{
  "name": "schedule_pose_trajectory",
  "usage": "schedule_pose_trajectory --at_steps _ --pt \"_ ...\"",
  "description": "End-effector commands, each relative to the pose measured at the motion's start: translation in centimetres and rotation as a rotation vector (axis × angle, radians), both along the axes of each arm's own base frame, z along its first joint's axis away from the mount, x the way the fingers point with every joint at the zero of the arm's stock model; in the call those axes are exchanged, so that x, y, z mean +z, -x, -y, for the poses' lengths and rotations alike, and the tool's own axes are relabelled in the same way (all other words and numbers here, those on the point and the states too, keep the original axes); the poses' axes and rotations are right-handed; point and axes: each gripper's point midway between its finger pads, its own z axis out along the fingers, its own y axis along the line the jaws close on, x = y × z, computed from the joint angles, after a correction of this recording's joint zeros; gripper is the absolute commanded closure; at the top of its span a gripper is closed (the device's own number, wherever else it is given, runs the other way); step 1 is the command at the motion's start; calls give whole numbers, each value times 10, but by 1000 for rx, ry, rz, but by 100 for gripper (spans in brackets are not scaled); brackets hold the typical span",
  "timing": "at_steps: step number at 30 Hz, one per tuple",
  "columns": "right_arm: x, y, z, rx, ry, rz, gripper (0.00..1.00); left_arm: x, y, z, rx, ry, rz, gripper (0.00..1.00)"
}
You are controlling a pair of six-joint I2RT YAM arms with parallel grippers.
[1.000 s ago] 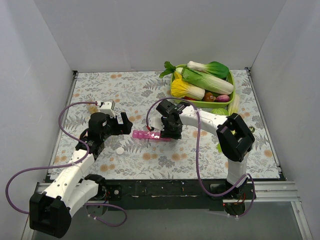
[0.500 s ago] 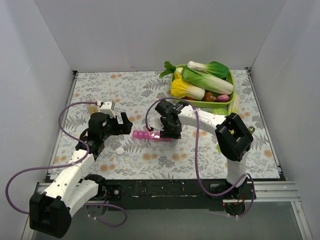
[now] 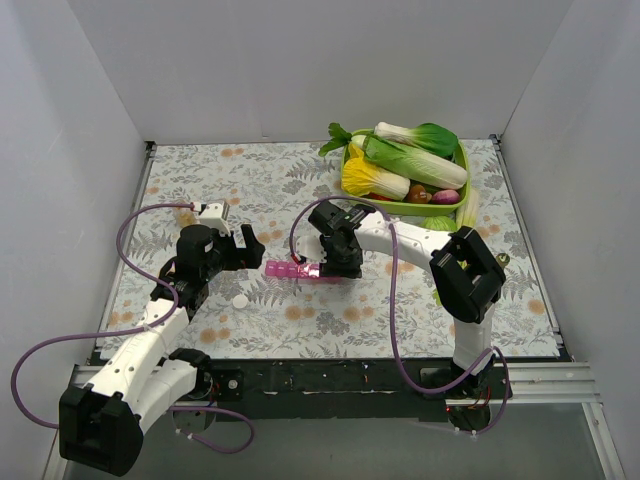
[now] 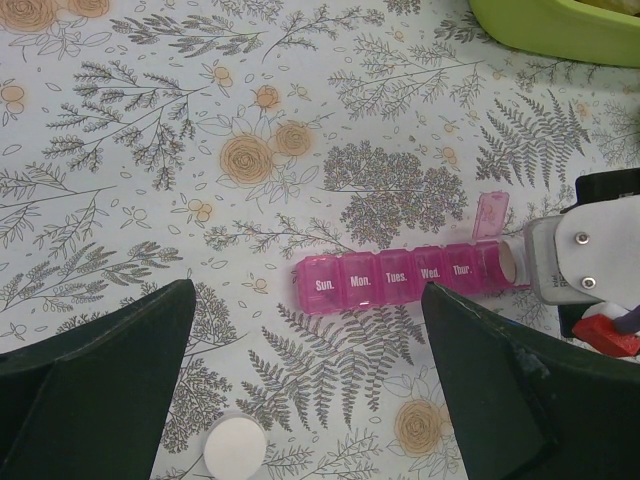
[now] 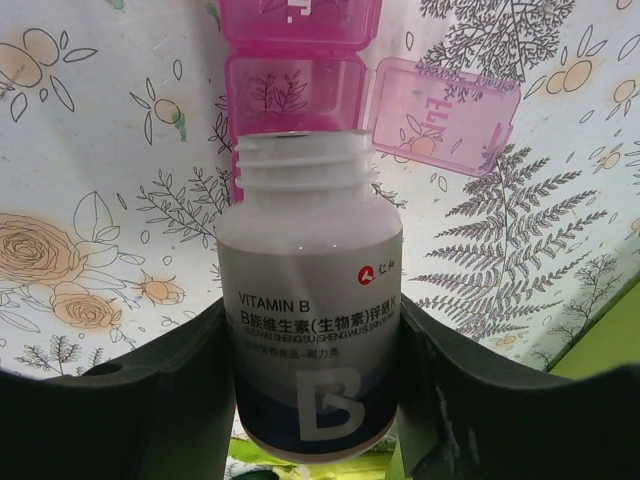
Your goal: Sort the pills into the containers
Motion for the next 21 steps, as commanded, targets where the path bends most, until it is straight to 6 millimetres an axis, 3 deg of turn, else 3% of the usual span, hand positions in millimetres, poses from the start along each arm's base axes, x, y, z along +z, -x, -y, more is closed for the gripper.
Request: schedule_pose_trajectory --at_steps 1,21 --pt "11 -2 -5 4 2 19 97 18 -3 1 -13 7 55 2" --pt "11 -2 -7 17 29 31 96 18 -3 0 -12 8 54 2"
